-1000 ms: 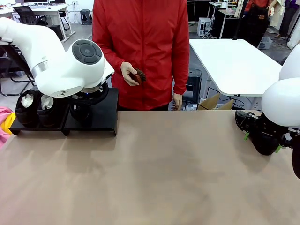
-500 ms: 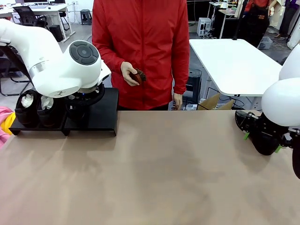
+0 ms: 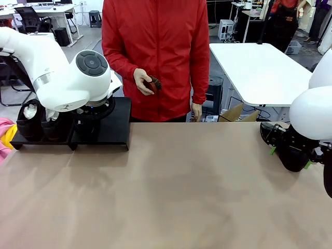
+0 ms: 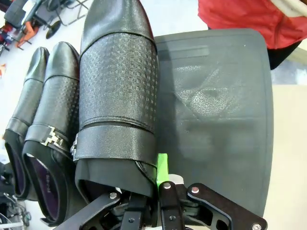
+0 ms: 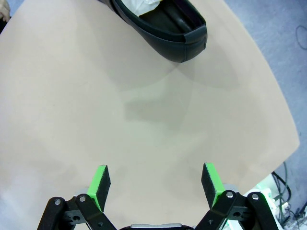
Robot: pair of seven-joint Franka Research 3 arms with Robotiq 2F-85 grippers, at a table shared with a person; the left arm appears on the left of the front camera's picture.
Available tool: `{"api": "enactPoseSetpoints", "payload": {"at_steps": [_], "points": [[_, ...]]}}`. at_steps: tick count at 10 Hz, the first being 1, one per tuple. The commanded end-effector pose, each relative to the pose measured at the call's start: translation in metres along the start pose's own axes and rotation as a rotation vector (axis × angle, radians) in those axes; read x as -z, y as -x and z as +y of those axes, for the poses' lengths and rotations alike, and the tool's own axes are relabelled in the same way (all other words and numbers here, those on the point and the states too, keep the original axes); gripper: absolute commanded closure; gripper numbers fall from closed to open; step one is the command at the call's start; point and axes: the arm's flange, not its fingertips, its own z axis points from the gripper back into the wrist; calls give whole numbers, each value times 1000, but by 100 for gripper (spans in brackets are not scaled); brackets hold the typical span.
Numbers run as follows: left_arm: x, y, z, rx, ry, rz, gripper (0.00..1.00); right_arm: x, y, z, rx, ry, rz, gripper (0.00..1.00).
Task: Organize the shoes by placing them on the stand.
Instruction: Place the Shoe from the middle of the table onto the Shoes Stand.
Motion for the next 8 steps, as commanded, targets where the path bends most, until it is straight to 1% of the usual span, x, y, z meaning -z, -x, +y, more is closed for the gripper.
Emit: {"api": "enactPoseSetpoints", "payload": {"at_steps": [1, 3, 6, 8], "points": [[2, 1, 1, -14, -14, -22, 82, -1, -1, -2, -13, -1, -6, 0], [2, 2, 1, -3, -24, -22, 43, -1, -1, -2, -13, -1, -6, 0], [-6, 5, 5, -17, -56, -33, 43, -1, -1, -2, -13, -1, -6, 0], [-33, 9, 10, -59, -67, -65, 43, -1, -1, -2, -13, -1, -6, 0]]}}
